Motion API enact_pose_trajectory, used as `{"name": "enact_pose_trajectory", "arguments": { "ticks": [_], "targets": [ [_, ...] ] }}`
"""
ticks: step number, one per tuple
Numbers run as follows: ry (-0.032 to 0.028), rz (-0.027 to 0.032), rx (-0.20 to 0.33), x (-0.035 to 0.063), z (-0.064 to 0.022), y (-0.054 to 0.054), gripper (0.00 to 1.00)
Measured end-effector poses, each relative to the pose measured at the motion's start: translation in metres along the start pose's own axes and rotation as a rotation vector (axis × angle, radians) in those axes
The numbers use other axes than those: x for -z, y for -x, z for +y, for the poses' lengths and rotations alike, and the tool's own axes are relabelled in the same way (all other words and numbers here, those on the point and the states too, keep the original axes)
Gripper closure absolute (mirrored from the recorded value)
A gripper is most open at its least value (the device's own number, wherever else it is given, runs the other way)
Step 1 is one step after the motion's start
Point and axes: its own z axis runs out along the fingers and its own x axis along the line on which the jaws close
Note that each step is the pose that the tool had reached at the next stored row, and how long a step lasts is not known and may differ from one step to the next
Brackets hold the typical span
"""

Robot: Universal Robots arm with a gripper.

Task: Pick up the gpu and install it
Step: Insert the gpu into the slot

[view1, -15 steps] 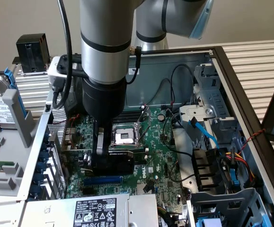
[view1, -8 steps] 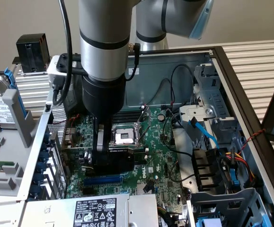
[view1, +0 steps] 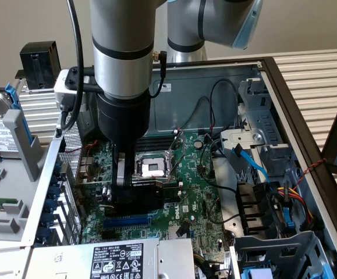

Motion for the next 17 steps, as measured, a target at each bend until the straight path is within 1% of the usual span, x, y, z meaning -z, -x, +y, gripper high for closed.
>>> {"name": "enact_pose_trajectory", "arguments": {
  "ticks": [6, 17],
  "targets": [
    [0.0001, 0.0001, 0.000, -0.0009, 0.0007, 0.0001, 0.73],
    [0.0000, 0.0000, 0.000, -0.0056, 0.0017, 0.0013, 0.73]
  ]
}}
